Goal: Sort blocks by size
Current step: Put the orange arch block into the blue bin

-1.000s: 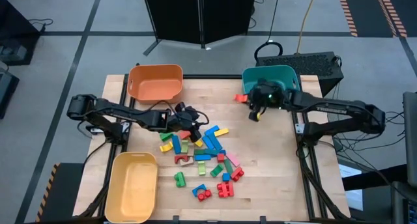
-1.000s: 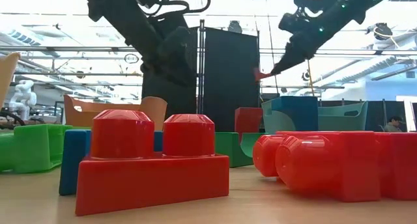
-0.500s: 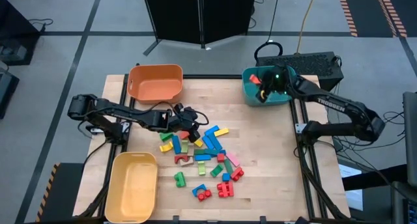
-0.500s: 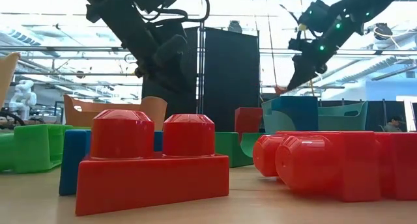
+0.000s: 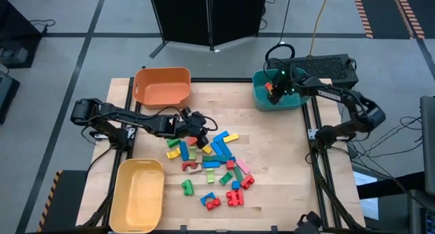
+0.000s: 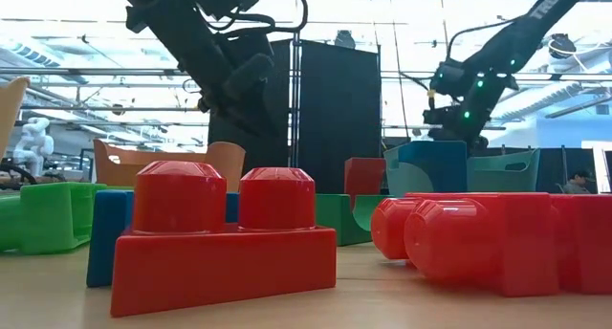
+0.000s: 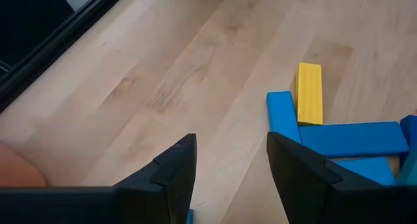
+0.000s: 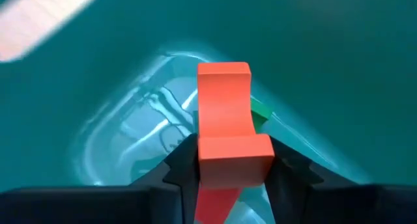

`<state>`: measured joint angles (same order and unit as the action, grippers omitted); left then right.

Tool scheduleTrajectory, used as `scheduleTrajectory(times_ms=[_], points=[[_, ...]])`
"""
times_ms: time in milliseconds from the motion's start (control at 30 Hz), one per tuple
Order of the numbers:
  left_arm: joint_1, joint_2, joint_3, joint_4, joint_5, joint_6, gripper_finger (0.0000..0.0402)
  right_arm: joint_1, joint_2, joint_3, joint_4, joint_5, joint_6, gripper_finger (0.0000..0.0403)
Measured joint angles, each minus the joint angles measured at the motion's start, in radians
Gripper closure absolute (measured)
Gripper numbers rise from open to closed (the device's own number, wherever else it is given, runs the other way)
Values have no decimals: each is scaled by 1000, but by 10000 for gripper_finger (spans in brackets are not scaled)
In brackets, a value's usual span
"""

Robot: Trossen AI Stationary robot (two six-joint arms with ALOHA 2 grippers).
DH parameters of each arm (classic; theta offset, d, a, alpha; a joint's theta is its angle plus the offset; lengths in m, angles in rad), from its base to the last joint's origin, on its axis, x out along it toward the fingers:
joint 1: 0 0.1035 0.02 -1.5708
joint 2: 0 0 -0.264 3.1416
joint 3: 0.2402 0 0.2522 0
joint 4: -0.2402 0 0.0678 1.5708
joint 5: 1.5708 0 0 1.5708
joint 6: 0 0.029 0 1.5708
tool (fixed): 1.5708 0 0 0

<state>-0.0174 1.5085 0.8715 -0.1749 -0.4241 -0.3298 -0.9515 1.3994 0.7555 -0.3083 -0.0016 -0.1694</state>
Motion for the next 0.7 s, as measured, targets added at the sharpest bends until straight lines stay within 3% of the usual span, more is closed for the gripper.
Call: scheduleTrajectory(times_ms=[367,700], points=[[0,0,0,0,-33,21,235,-40,73,0,61,0,-26,247],[0,0,0,0,-19,-5,236,-42,7,0,50,0,-17,224]])
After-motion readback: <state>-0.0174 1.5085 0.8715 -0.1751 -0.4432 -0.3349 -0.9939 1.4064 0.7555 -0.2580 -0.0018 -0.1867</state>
